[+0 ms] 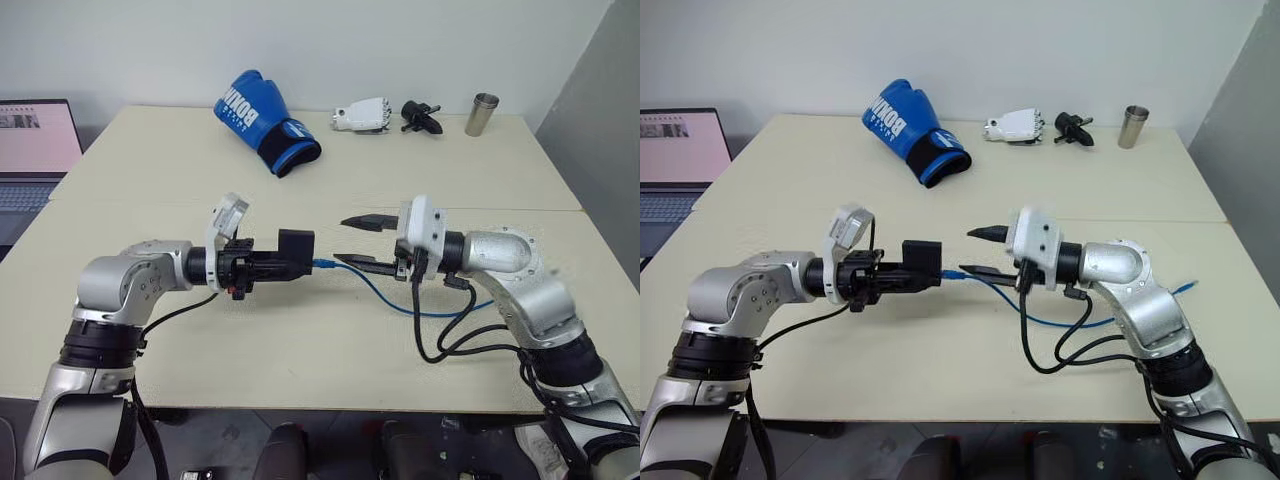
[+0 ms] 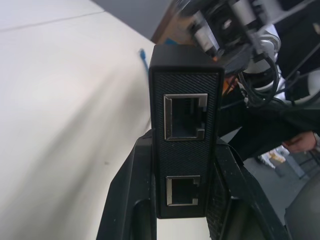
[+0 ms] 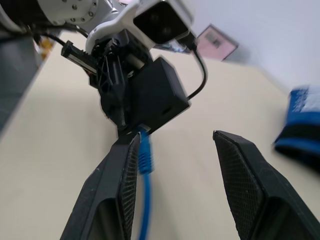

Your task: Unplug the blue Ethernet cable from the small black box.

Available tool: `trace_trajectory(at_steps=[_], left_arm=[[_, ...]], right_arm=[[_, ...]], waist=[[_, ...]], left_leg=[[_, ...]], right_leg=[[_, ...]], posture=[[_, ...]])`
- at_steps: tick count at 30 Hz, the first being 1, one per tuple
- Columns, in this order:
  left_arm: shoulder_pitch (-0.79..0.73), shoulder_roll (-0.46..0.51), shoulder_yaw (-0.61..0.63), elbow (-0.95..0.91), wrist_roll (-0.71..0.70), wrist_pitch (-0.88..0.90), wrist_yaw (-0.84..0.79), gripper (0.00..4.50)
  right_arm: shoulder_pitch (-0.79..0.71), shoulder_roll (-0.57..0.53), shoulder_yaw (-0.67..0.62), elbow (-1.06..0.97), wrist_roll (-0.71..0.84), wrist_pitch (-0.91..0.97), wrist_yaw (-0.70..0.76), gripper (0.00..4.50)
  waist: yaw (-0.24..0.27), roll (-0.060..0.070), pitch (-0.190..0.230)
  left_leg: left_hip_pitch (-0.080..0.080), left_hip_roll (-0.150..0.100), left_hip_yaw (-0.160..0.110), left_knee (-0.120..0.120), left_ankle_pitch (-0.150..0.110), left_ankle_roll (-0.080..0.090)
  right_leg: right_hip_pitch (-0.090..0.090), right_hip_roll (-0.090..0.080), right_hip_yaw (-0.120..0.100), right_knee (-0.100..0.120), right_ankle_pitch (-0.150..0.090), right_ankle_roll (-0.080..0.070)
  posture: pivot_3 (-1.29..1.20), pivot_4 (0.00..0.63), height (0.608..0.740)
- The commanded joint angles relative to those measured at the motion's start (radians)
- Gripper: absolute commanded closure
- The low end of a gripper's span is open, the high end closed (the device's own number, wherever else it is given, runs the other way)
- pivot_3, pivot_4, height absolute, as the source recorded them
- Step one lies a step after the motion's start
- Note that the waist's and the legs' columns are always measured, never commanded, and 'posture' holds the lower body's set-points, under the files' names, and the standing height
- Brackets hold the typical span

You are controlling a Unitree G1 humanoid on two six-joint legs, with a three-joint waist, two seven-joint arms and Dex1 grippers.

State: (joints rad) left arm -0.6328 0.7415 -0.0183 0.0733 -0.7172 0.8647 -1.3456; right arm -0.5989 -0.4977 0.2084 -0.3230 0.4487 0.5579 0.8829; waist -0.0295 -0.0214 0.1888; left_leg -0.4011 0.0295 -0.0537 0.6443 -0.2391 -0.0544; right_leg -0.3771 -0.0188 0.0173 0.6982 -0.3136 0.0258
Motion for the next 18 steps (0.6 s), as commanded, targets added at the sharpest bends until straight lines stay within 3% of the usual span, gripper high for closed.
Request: trace_trajectory(at_steps=[1, 11, 18], left_arm=[[-0.049, 0.008, 0.006, -0.032, -0.013, -0.005, -0.030, 3.71], [-0.054, 0.018, 0.005, -0.030, -0.014, 0.007, -0.050, 3.71], [-0.055, 0.017, 0.022, -0.029, -0.030, 0.024, -0.043, 3.71]], right_arm=[[-0.008, 0.040, -0.073, -0.044, 0.177, 0.239, -0.061, 2.04], [-0.051, 0.136, -0.139, -0.017, 0.374, 0.432, -0.114, 2.04], [-0.059, 0.151, -0.151, 0.027, 0.404, 0.453, -0.118, 2.04]], waist=[[-0.003, 0.000, 0.000], [-0.003, 0.000, 0.000], [-0.003, 0.000, 0.000]], left_leg=[[0.000, 0.000, 0.000, 0.000, 0.000, 0.000], [-0.001, 0.000, 0.001, -0.001, 0.000, 0.000], [-0.001, 0.000, 0.001, -0.001, 0.000, 0.000]], right_leg=[[0.000, 0.000, 0.000, 0.000, 0.000, 0.000], [-0.001, 0.001, 0.000, 0.000, 0.000, 0.000], [-0.002, 0.001, 0.000, 0.000, 0.000, 0.000]], posture=[[0.00, 0.150, 0.740], [0.00, 0.150, 0.740], [0.00, 0.150, 0.740]])
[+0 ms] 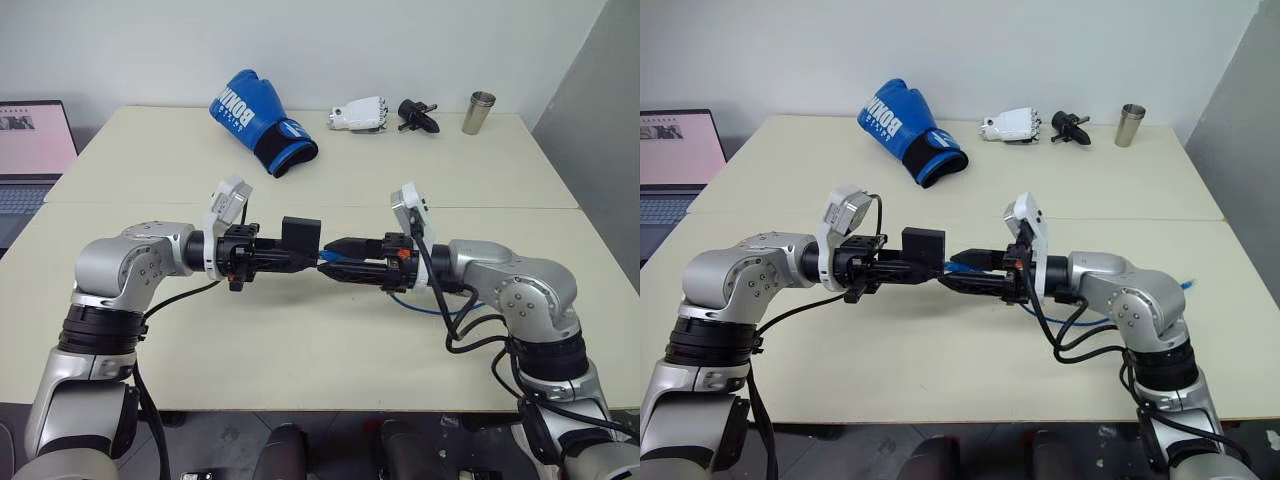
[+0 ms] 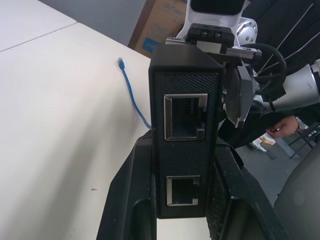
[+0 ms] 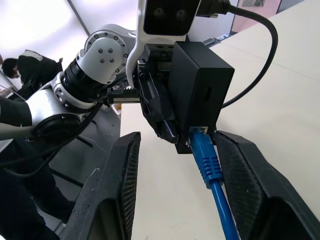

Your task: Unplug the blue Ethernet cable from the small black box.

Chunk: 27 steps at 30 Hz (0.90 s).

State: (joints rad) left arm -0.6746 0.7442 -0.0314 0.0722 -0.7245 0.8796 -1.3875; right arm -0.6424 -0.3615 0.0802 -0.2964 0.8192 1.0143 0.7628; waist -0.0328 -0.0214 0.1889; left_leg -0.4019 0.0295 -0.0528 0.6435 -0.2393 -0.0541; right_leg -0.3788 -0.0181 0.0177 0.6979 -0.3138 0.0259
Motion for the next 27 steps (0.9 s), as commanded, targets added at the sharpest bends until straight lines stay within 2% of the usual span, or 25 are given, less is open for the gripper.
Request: trace_trajectory(at_steps=[1, 27], left_arm=[[-0.012, 0.014, 0.038, -0.029, -0.026, 0.012, 0.000, 3.71], [-0.007, 0.005, 0.046, -0.031, -0.037, 0.024, 0.014, 3.71]], right_arm=[[-0.014, 0.017, -0.021, 0.006, 0.033, -0.006, 0.003, 2.04], [-0.027, 0.058, -0.036, 0.083, 0.035, -0.020, -0.010, 2.04]], waist=[[0.000, 0.000, 0.000], [0.000, 0.000, 0.000]], left_leg=[[0.000, 0.000, 0.000, 0.000, 0.000, 0.000], [-0.001, 0.000, 0.000, -0.001, 0.000, 0.000]], right_leg=[[0.000, 0.000, 0.000, 0.000, 0.000, 0.000], [-0.001, 0.000, 0.000, 0.000, 0.000, 0.000]], posture=[[0.00, 0.150, 0.740], [0.00, 0.150, 0.740]])
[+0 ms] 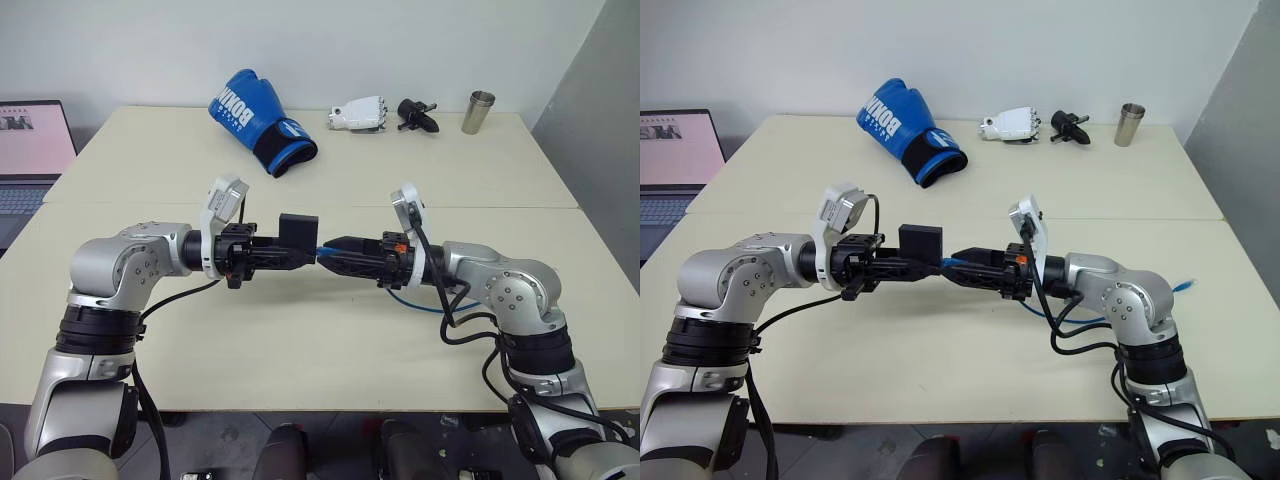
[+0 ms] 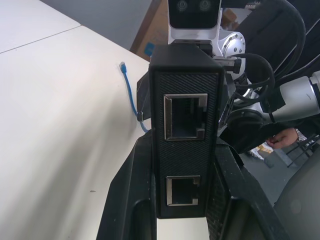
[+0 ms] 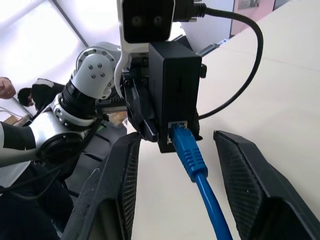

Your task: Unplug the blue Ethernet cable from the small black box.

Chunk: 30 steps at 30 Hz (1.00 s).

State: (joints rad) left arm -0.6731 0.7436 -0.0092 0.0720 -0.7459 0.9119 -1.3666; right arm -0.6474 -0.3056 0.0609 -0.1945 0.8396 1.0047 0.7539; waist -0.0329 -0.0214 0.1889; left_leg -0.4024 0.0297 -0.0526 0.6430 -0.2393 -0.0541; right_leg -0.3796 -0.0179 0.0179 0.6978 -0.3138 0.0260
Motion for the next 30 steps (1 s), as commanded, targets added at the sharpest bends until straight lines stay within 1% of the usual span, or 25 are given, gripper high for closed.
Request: trace_trajectory(at_steps=[1, 3, 5, 6, 7, 9, 12, 13, 15, 25, 30], left_arm=[[-0.009, 0.005, 0.023, -0.031, -0.015, -0.008, -0.006, 3.71], [-0.010, 0.004, 0.023, -0.032, -0.015, -0.008, -0.004, 3.71], [-0.010, 0.002, 0.023, -0.032, -0.015, -0.009, -0.002, 3.71], [-0.010, 0.001, 0.024, -0.032, -0.016, -0.008, 0.000, 3.71], [-0.010, 0.001, 0.024, -0.033, -0.015, -0.009, 0.001, 3.71], [-0.010, -0.001, 0.025, -0.033, -0.017, -0.008, 0.002, 3.71], [-0.011, -0.002, 0.025, -0.033, -0.016, -0.009, 0.003, 3.71], [-0.012, -0.003, 0.025, -0.032, -0.016, -0.009, 0.004, 3.71], [-0.014, -0.004, 0.025, -0.030, -0.015, -0.009, 0.006, 3.71], [-0.023, -0.010, 0.027, -0.015, -0.014, -0.009, 0.009, 3.71], [-0.028, 0.015, 0.048, 0.011, -0.007, -0.017, 0.003, 3.71]], right_arm=[[-0.022, 0.002, -0.014, -0.019, 0.011, -0.012, -0.001, 2.04], [-0.022, 0.004, -0.011, -0.016, 0.005, -0.016, -0.003, 2.04], [-0.024, 0.006, -0.011, -0.012, 0.003, -0.017, -0.005, 2.41], [-0.024, 0.004, -0.008, -0.012, 0.000, -0.018, -0.003, 2.50], [-0.024, 0.002, -0.004, -0.012, -0.003, -0.019, -0.001, 2.70], [-0.024, 0.002, 0.000, -0.012, -0.010, -0.023, 0.000, 3.25], [-0.024, 0.004, 0.004, -0.009, -0.019, -0.027, -0.003, 3.86], [-0.024, 0.003, 0.006, -0.009, -0.024, -0.029, -0.002, 4.16], [-0.024, 0.001, 0.009, -0.010, -0.031, -0.033, 0.003, 4.44], [-0.024, -0.002, 0.011, -0.012, -0.037, -0.034, 0.017, 4.44], [-0.005, -0.036, 0.006, -0.011, -0.039, -0.029, 0.039, 4.44]], waist=[[0.000, 0.000, 0.000], [0.000, 0.000, 0.000], [0.000, 0.000, 0.000], [0.000, 0.000, 0.000], [0.000, 0.000, 0.000], [0.000, 0.000, 0.000], [0.000, 0.000, 0.000], [0.000, 0.000, 0.000], [0.000, 0.000, 0.000], [0.000, 0.000, 0.000], [0.000, 0.000, 0.000]], left_leg=[[0.000, 0.000, 0.000, 0.000, 0.000, 0.000], [0.000, 0.000, 0.000, 0.000, 0.000, 0.000], [0.000, 0.000, 0.000, 0.000, 0.000, 0.000], [0.000, 0.000, 0.000, 0.000, 0.000, 0.000], [0.000, 0.000, 0.000, 0.000, 0.000, 0.000], [0.000, 0.000, 0.000, 0.000, 0.000, 0.000], [0.000, 0.000, 0.000, 0.000, 0.000, 0.000], [0.000, 0.000, 0.000, 0.000, 0.000, 0.000], [0.000, 0.000, 0.000, 0.000, 0.000, 0.000], [0.000, 0.000, 0.000, 0.000, 0.000, 0.000], [0.000, 0.000, 0.000, 0.000, 0.000, 0.000]], right_leg=[[0.000, 0.000, 0.000, 0.000, 0.000, 0.000], [0.000, 0.000, 0.000, 0.000, 0.000, 0.000], [0.000, 0.000, 0.000, 0.000, 0.000, 0.000], [0.000, 0.000, 0.000, 0.000, 0.000, 0.000], [0.000, 0.000, 0.000, 0.000, 0.000, 0.000], [0.000, 0.000, 0.000, 0.000, 0.000, 0.000], [0.000, 0.000, 0.000, 0.000, 0.000, 0.000], [0.000, 0.000, 0.000, 0.000, 0.000, 0.000], [0.000, 0.000, 0.000, 0.000, 0.000, 0.000], [0.000, 0.000, 0.000, 0.000, 0.000, 0.000], [0.000, 0.000, 0.000, 0.000, 0.000, 0.000]], posture=[[0.00, 0.150, 0.740], [0.00, 0.150, 0.740], [0.00, 0.150, 0.740], [0.00, 0.150, 0.740], [0.00, 0.150, 0.740], [0.00, 0.150, 0.740], [0.00, 0.150, 0.740], [0.00, 0.150, 0.740], [0.00, 0.150, 0.740], [0.00, 0.150, 0.740], [0.00, 0.150, 0.740]])
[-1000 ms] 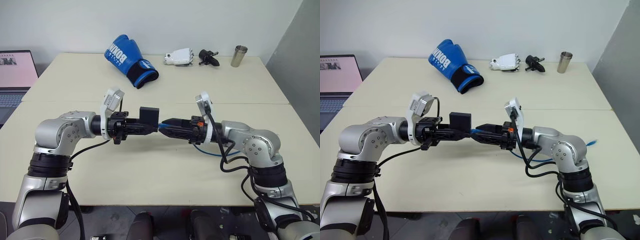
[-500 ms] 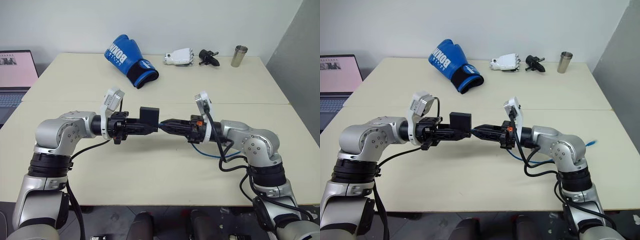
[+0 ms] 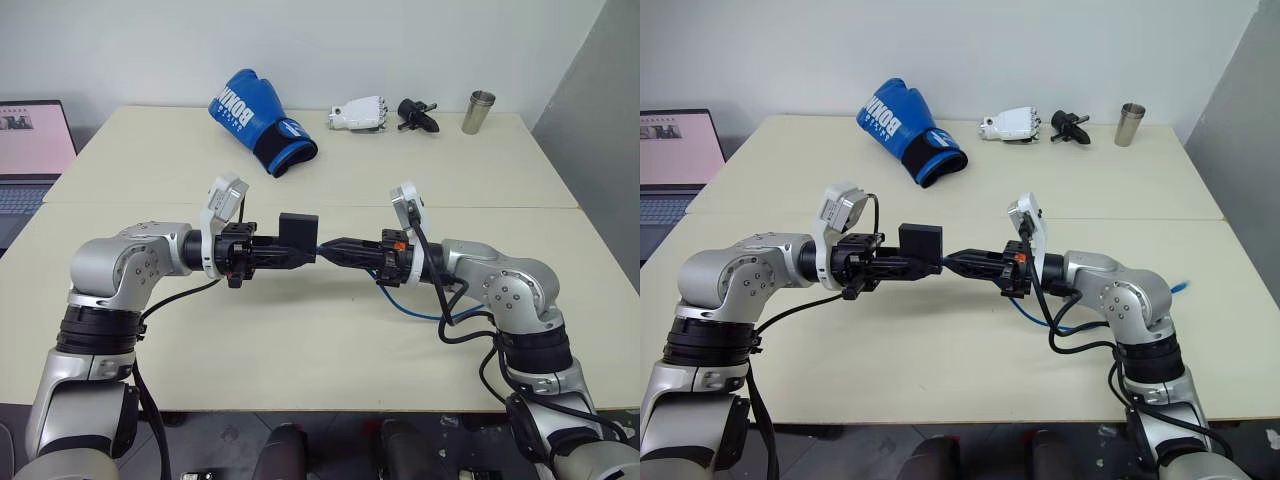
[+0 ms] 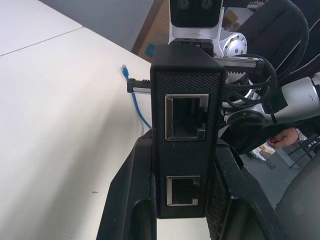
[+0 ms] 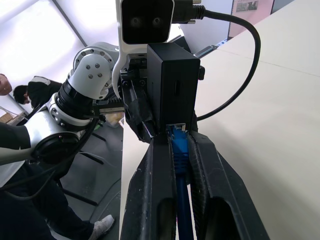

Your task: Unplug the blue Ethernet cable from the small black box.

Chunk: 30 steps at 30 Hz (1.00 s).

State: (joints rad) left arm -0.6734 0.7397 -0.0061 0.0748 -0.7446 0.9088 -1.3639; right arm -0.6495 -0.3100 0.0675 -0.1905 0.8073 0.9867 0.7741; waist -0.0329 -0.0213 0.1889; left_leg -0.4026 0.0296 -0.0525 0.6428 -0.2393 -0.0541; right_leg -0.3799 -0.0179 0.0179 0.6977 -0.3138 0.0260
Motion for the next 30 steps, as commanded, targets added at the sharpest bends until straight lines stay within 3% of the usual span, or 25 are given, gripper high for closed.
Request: trace_trajectory(at_steps=[1, 13, 18, 21, 25, 27, 30], left_arm=[[-0.028, 0.025, 0.051, 0.012, -0.007, -0.015, 0.001, 3.71], [-0.030, 0.063, 0.077, 0.060, 0.024, -0.046, 0.006, 3.71], [-0.017, 0.049, 0.074, 0.065, 0.066, -0.099, 0.046, 3.71], [-0.001, 0.034, 0.064, 0.061, 0.115, -0.170, 0.083, 3.71], [0.001, 0.009, 0.060, 0.061, 0.152, -0.235, 0.118, 3.71], [0.008, 0.002, 0.057, 0.052, 0.164, -0.257, 0.122, 3.71], [0.016, -0.007, 0.059, 0.045, 0.174, -0.275, 0.136, 3.71]], right_arm=[[0.002, -0.040, -0.004, -0.016, -0.006, -0.008, 0.022, 4.44], [0.037, -0.096, -0.027, -0.029, 0.001, -0.015, 0.016, 4.44], [0.006, -0.063, -0.022, 0.134, -0.220, -0.225, -0.133, 4.44], [-0.032, -0.077, 0.017, 0.305, -0.436, -0.465, -0.228, 4.44], [-0.080, -0.063, 0.021, 0.491, -0.575, -0.609, -0.320, 4.44], [-0.096, -0.052, 0.011, 0.548, -0.600, -0.638, -0.336, 3.71], [-0.102, -0.040, -0.003, 0.559, -0.598, -0.644, -0.317, 3.02]], waist=[[0.000, 0.000, 0.000], [0.000, 0.000, 0.000], [-0.001, 0.000, 0.000], [0.000, 0.000, 0.000], [0.000, 0.000, 0.000], [0.000, 0.000, 0.000], [0.000, 0.000, 0.000]], left_leg=[[0.000, 0.000, 0.000, 0.000, 0.000, 0.000], [-0.001, 0.000, 0.000, 0.000, 0.000, 0.000], [-0.001, 0.000, 0.000, -0.001, 0.000, 0.000], [-0.001, 0.000, 0.001, 0.000, 0.000, 0.000], [-0.004, 0.000, 0.001, 0.000, 0.000, 0.000], [-0.009, 0.000, 0.001, 0.001, 0.000, 0.000], [-0.012, 0.000, 0.001, 0.001, 0.000, 0.000]], right_leg=[[0.000, 0.000, 0.000, 0.000, 0.000, 0.000], [-0.001, 0.000, 0.000, 0.000, 0.000, 0.000], [-0.001, 0.000, 0.000, 0.000, 0.000, 0.000], [-0.001, 0.000, 0.000, 0.000, 0.000, 0.000], [-0.004, 0.000, 0.001, 0.000, 0.000, 0.000], [-0.009, 0.000, 0.001, 0.000, 0.000, 0.000], [-0.011, 0.000, 0.000, 0.000, 0.000, 0.000]], posture=[[0.00, 0.150, 0.740], [0.00, 0.150, 0.740], [0.00, 0.150, 0.740], [0.00, 0.150, 0.740], [0.00, 0.150, 0.740], [0.00, 0.150, 0.740], [0.00, 0.150, 0.740]])
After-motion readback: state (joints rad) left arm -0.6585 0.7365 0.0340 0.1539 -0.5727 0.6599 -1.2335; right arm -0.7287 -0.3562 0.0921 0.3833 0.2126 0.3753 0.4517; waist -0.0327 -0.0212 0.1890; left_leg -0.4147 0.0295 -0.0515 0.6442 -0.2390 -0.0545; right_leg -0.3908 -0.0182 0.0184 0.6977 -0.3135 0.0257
